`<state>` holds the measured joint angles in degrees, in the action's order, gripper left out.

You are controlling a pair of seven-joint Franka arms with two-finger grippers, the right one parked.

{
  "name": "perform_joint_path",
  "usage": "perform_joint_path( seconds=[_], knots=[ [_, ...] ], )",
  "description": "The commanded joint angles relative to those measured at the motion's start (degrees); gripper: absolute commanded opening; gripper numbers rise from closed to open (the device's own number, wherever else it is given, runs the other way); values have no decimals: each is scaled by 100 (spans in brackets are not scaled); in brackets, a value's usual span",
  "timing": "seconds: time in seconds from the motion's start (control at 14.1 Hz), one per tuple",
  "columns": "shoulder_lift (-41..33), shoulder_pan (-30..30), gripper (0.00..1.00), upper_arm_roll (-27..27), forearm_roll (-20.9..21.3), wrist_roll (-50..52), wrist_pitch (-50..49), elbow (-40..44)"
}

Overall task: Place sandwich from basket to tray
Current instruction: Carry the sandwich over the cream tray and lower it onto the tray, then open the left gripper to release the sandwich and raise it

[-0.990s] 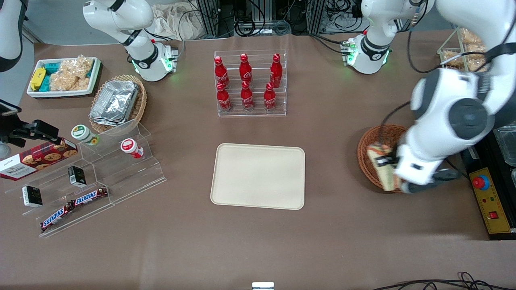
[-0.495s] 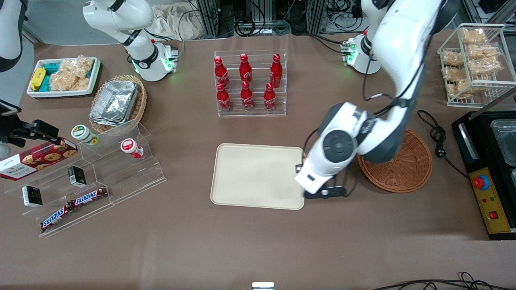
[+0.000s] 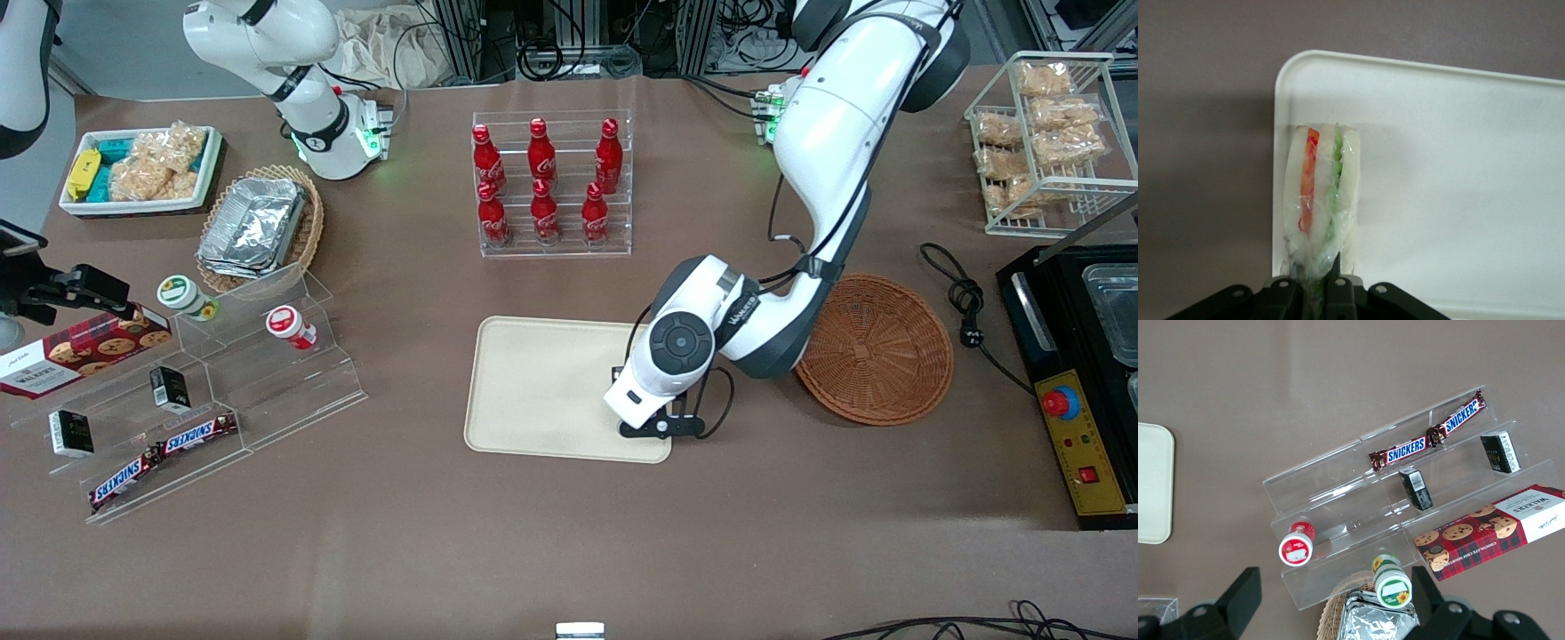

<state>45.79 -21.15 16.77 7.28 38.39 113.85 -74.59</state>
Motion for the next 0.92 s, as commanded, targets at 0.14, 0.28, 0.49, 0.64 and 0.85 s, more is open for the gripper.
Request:
perform_joint_path(
  seconds=[0.14, 0.28, 0.49, 0.64, 0.85],
  knots=[
    [219, -108, 0, -51, 28, 10, 41, 217],
    [228, -108, 10, -51, 28, 19, 146, 173],
    [219, -100, 66, -60, 46, -42, 173, 164],
    [211, -100, 99, -60, 72, 10, 182, 155],
    [53, -38, 99, -60, 55, 19, 103, 155]
  ],
)
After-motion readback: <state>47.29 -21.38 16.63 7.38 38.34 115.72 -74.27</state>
